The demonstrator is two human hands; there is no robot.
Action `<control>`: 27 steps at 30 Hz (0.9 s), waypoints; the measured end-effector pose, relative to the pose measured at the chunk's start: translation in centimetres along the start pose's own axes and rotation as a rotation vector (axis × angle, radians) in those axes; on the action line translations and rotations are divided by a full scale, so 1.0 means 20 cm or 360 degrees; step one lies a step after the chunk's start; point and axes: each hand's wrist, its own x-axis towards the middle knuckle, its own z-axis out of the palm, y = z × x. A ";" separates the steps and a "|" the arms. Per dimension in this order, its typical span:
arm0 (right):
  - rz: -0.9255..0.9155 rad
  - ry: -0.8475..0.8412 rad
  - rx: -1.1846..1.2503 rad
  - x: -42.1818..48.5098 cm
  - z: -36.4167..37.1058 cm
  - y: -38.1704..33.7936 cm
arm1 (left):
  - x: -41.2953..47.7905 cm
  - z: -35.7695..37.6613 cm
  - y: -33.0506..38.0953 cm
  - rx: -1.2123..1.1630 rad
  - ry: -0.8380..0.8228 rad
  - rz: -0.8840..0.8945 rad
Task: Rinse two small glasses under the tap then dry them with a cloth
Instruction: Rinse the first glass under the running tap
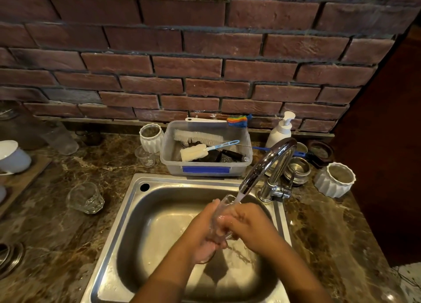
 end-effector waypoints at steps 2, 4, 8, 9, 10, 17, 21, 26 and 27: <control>-0.0073 -0.0096 -0.0199 0.01 -0.04 -0.02 | -0.01 0.00 0.04 -0.0162 -0.0121 -0.0129; -0.0084 -0.0023 -0.0309 0.03 -0.05 -0.04 | 0.03 0.03 0.03 -0.0180 -0.0004 -0.0004; 0.0205 0.0343 0.0035 0.02 0.05 -0.03 | 0.11 0.07 -0.07 0.0336 0.0494 0.0831; 0.0283 0.0374 0.0104 0.03 0.06 -0.02 | 0.11 0.06 -0.08 0.0432 0.0554 0.0957; 0.0296 0.0352 0.0131 0.03 0.07 -0.01 | 0.11 0.06 -0.10 0.0478 0.0570 0.1004; -0.0105 -0.0198 -0.0029 0.01 -0.06 0.02 | 0.07 -0.04 0.06 0.0251 -0.0166 0.0049; -0.0101 -0.0431 0.0276 0.02 -0.12 0.01 | 0.06 -0.09 0.09 0.0118 -0.0696 -0.0168; 0.0164 0.0183 0.0451 0.04 -0.02 0.01 | 0.05 -0.02 0.01 -0.0220 -0.0522 -0.0243; 0.0226 0.0461 0.0428 0.05 0.02 0.00 | 0.04 0.01 -0.02 -0.0312 -0.0462 -0.0230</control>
